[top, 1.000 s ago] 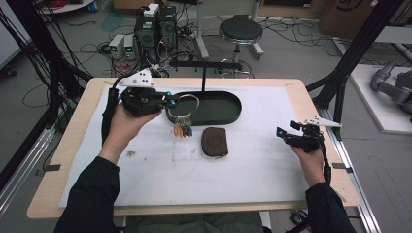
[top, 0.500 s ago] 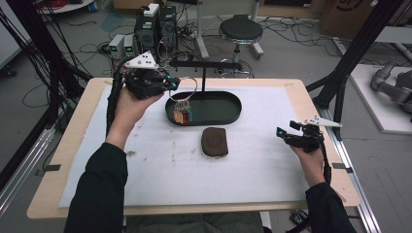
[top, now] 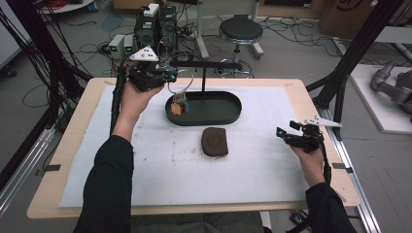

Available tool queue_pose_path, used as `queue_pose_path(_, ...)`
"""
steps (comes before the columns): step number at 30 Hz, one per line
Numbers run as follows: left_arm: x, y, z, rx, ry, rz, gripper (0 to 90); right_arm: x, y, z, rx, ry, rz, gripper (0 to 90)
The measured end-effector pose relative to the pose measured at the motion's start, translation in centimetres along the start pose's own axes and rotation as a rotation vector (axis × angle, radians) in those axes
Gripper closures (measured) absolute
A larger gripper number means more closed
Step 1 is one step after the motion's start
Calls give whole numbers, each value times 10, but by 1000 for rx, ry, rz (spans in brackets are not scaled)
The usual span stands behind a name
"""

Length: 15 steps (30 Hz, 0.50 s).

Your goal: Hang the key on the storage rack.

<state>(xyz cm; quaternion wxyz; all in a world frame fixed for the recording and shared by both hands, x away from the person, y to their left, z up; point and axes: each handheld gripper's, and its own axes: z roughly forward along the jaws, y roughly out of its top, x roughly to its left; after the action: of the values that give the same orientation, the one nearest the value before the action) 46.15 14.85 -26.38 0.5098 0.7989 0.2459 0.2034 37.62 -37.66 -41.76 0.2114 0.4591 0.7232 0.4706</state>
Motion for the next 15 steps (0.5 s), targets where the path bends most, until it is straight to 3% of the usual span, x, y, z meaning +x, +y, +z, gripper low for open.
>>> queue_pose_path(15, 24, -9, 16, 11, 68, -66, 864, 0, 0, 1, 4, 5, 3, 250)
